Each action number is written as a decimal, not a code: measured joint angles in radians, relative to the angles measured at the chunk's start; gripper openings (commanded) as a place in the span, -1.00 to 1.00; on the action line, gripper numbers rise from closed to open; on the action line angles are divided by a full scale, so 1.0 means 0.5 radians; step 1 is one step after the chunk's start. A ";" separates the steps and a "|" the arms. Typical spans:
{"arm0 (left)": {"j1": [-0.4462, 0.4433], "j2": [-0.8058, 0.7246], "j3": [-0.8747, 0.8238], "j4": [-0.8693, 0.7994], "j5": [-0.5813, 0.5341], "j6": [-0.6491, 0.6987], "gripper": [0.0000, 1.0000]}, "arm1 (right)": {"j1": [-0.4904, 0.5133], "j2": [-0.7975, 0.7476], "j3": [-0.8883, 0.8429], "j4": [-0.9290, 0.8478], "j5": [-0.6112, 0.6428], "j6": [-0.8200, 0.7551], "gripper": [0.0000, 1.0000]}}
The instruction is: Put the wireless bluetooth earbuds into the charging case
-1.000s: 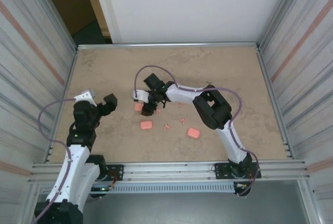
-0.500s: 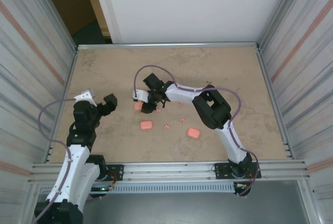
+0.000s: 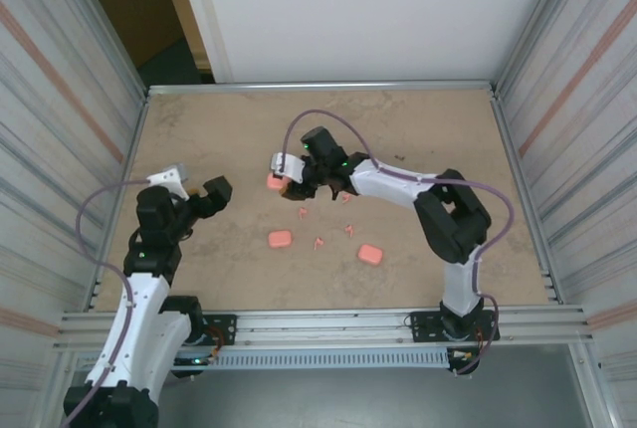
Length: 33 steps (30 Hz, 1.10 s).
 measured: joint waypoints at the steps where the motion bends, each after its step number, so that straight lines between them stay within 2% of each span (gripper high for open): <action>1: 0.000 0.021 0.027 0.002 0.053 -0.001 0.90 | -0.011 -0.064 -0.046 0.027 0.012 -0.013 -0.24; 9: 0.000 0.218 0.152 0.253 0.655 -0.112 0.73 | -0.044 -0.478 -0.372 0.143 0.137 -0.149 -0.24; 13: -0.010 0.359 0.226 0.453 0.972 -0.221 0.71 | -0.048 -0.677 -0.491 0.171 0.180 -0.206 -0.24; 16: -0.064 0.455 0.293 0.526 1.126 -0.262 0.73 | -0.048 -0.813 -0.552 0.199 0.209 -0.239 -0.24; 24: -0.407 0.655 0.417 0.592 1.254 -0.256 0.74 | -0.042 -1.064 -0.652 0.270 0.214 -0.269 -0.24; 33: -0.574 0.830 0.493 0.658 1.251 -0.223 0.67 | 0.010 -1.150 -0.681 0.291 0.214 -0.275 -0.24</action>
